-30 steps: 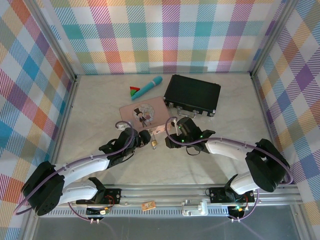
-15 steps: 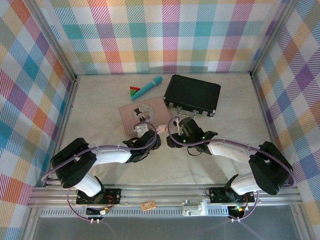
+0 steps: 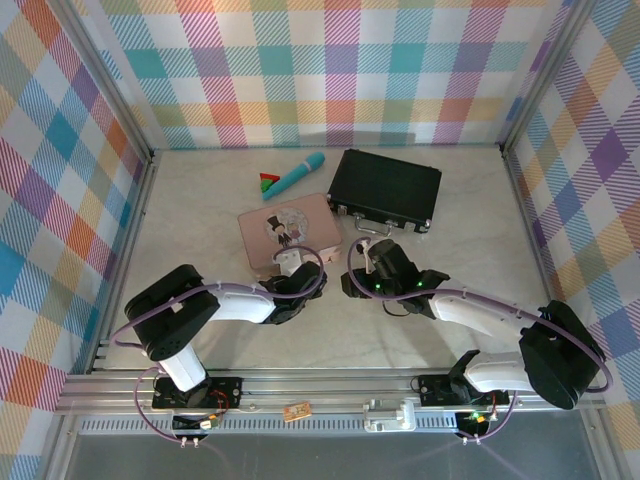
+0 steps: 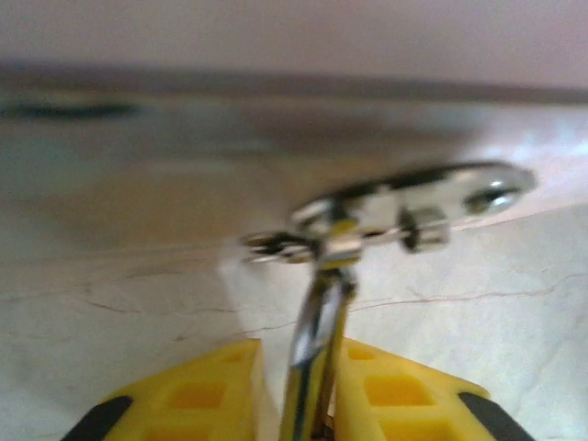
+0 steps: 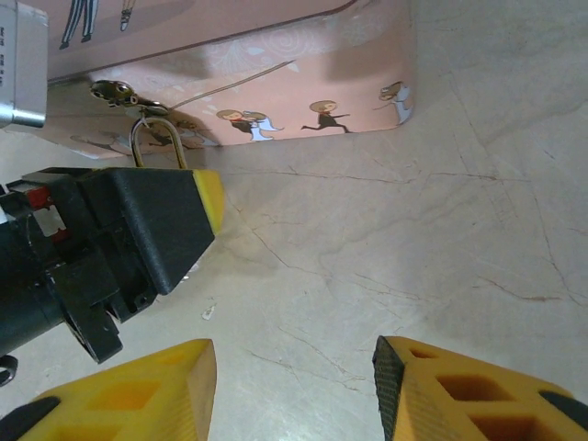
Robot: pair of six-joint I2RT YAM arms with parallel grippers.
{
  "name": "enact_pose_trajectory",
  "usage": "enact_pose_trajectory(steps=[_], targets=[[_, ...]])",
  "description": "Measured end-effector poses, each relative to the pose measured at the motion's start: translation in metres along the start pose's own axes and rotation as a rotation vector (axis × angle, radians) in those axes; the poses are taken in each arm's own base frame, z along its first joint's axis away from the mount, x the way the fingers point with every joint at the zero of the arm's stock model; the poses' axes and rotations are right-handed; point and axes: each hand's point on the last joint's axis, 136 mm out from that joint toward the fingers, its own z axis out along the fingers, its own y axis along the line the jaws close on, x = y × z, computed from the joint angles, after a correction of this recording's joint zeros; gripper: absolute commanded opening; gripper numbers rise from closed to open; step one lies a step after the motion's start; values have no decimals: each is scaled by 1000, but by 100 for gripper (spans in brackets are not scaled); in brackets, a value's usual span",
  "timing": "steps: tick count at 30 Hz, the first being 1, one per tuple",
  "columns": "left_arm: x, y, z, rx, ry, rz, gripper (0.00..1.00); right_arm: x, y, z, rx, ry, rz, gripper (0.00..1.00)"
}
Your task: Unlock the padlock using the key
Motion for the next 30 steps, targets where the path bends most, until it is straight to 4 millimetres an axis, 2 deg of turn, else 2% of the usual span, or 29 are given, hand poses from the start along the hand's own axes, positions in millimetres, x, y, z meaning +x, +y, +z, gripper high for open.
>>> enact_pose_trajectory(steps=[6, 10, 16, 19, 30], targets=[[1, -12, 2, 53, 7, -26, 0, 1, 1, 1, -6, 6, 5, 49], [2, -15, 0, 72, 24, -37, 0, 7, 5, 6, -40, 25, 35, 49], [3, -16, -14, 166, 81, -142, 0, 33, 6, 14, -124, 46, 134, 46], [0, -18, -20, 219, 91, -210, 0, 38, 10, 18, -178, 35, 182, 43], [-9, -28, -31, 343, 77, -366, 0, 16, 40, 31, -409, -83, 297, 40]])
